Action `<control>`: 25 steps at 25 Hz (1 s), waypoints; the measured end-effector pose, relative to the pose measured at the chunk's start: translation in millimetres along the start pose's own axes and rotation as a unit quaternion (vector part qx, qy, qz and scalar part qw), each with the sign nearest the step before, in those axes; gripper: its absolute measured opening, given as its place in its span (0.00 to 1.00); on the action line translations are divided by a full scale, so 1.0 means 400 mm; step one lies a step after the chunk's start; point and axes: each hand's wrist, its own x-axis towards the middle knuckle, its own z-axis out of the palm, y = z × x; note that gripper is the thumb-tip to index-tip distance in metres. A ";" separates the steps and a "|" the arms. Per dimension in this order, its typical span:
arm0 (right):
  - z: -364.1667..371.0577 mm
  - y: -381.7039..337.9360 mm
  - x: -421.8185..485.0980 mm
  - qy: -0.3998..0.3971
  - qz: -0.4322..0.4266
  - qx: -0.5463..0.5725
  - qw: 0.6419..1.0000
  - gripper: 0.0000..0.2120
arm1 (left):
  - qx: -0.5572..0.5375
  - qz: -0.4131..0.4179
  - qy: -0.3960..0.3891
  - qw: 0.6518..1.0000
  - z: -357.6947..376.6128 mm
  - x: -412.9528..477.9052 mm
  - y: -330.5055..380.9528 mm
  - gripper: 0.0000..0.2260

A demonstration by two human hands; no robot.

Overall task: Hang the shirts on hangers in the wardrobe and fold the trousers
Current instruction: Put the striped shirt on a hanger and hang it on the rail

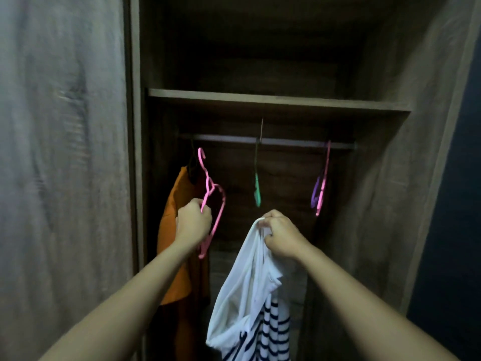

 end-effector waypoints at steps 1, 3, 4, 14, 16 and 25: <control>0.015 -0.013 0.000 -0.009 0.001 -0.007 1.000 0.19 | 0.022 0.010 -0.002 1.000 -0.027 -0.044 -0.022 0.12; 0.044 -0.039 -0.005 -0.030 0.002 -0.025 0.999 0.19 | 0.074 0.030 0.003 0.997 -0.090 -0.120 -0.058 0.10; 0.059 -0.051 -0.010 -0.039 0.005 -0.031 0.999 0.19 | 0.103 0.043 0.003 0.994 -0.122 -0.147 -0.079 0.10; 0.098 -0.079 -0.055 -0.036 0.062 -0.070 0.995 0.17 | 0.016 0.112 -0.094 0.989 -0.447 -0.261 -0.314 0.10; 0.090 -0.084 -0.060 -0.015 0.055 -0.070 0.996 0.16 | -0.004 0.123 -0.092 0.988 -0.474 -0.277 -0.353 0.11; 0.046 -0.164 -0.065 -0.024 -0.001 -0.091 0.996 0.18 | -0.082 0.189 -0.118 0.971 -0.421 -0.298 -0.371 0.10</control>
